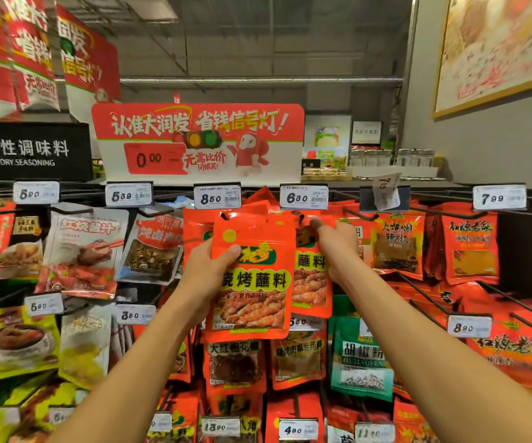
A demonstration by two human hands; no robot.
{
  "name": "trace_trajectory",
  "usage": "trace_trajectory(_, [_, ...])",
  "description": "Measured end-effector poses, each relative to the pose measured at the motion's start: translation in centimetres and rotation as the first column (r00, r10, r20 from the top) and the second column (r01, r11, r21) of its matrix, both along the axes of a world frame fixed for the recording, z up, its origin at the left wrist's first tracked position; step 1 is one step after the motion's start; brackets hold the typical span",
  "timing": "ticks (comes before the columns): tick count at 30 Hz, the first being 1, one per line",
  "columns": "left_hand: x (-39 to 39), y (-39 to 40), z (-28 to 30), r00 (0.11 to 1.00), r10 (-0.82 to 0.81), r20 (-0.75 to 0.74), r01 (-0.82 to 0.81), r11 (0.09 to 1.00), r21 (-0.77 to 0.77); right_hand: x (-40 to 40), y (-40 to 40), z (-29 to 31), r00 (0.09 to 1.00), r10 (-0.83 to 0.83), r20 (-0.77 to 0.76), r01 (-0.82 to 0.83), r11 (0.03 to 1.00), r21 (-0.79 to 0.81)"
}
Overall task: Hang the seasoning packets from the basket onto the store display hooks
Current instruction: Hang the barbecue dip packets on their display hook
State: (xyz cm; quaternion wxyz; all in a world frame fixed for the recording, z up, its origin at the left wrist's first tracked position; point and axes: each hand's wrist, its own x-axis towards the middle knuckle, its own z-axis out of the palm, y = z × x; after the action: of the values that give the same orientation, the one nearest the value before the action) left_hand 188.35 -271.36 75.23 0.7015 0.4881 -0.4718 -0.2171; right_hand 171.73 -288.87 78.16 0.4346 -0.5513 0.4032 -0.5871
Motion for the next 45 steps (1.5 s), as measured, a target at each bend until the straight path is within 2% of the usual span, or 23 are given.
trace_trajectory(3, [0.0,-0.1,-0.2,1.000,0.005,-0.006,-0.005,1.000,0.015,1.4,-1.5,0.2,0.996,-0.037,-0.085,0.033,0.998,-0.046])
trace_trajectory(6, [-0.3,-0.4,-0.5,0.999,0.014,-0.046,-0.012,0.999,0.039,2.4,-3.4,0.2,0.967,-0.113,-0.230,0.112,0.994,-0.015])
trace_trajectory(11, [-0.6,-0.6,-0.6,0.999,0.025,-0.040,-0.023,0.998,0.061,2.7,-5.5,0.2,0.950,-0.068,-0.303,0.097,0.992,0.085])
trace_trajectory(15, [-1.0,-1.3,-0.8,0.996,0.044,-0.077,-0.037,0.995,0.092,1.8,-5.2,-0.4,0.941,-0.072,-0.330,0.095,0.994,0.054])
trace_trajectory(17, [-1.4,-2.0,-0.7,0.993,0.038,-0.115,-0.027,0.995,0.093,0.6,-4.4,-1.6,0.965,-0.074,-0.252,0.082,0.996,0.023])
trace_trajectory(19, [-2.1,-2.8,-0.6,0.989,0.017,-0.147,-0.003,0.995,0.098,-0.9,-3.2,-2.8,0.998,-0.061,-0.035,0.061,0.998,-0.014])
trace_trajectory(21, [-2.9,-3.8,-0.3,0.987,0.005,-0.158,0.012,0.995,0.102,-2.4,-1.7,-3.4,0.964,0.133,0.231,-0.128,0.991,-0.036])
trace_trajectory(22, [-3.4,-4.3,-0.2,0.988,0.002,-0.156,0.014,0.995,0.100,-3.0,-0.9,-3.4,0.901,0.296,0.318,-0.294,0.954,-0.057])
trace_trajectory(24, [-4.6,-5.3,0.3,0.991,-0.005,-0.133,0.016,0.996,0.084,-3.8,0.4,-3.0,0.797,0.523,0.301,-0.521,0.848,-0.094])
trace_trajectory(25, [-5.1,-5.8,0.5,0.994,-0.010,-0.111,0.019,0.997,0.077,-3.8,0.8,-2.7,0.803,0.548,0.234,-0.538,0.836,-0.111])
trace_trajectory(27, [-6.0,-6.6,1.1,0.997,-0.016,-0.081,0.021,0.998,0.060,-3.6,1.3,-1.8,0.863,0.490,0.124,-0.472,0.869,-0.148])
trace_trajectory(31, [-6.4,-7.9,2.2,0.994,0.061,-0.091,-0.052,0.994,0.093,-3.0,0.6,-0.1,0.950,0.312,0.031,-0.304,0.940,-0.155])
trace_trajectory(41, [-5.7,-8.4,3.5,0.986,0.127,-0.106,-0.109,0.981,0.164,-1.0,-1.4,0.6,0.985,0.168,-0.034,-0.171,0.979,-0.110])
trace_trajectory(45, [-4.8,-8.1,2.5,0.990,0.143,0.020,-0.144,0.971,0.189,0.1,-2.9,-0.5,0.994,0.098,-0.048,-0.101,0.992,-0.070])
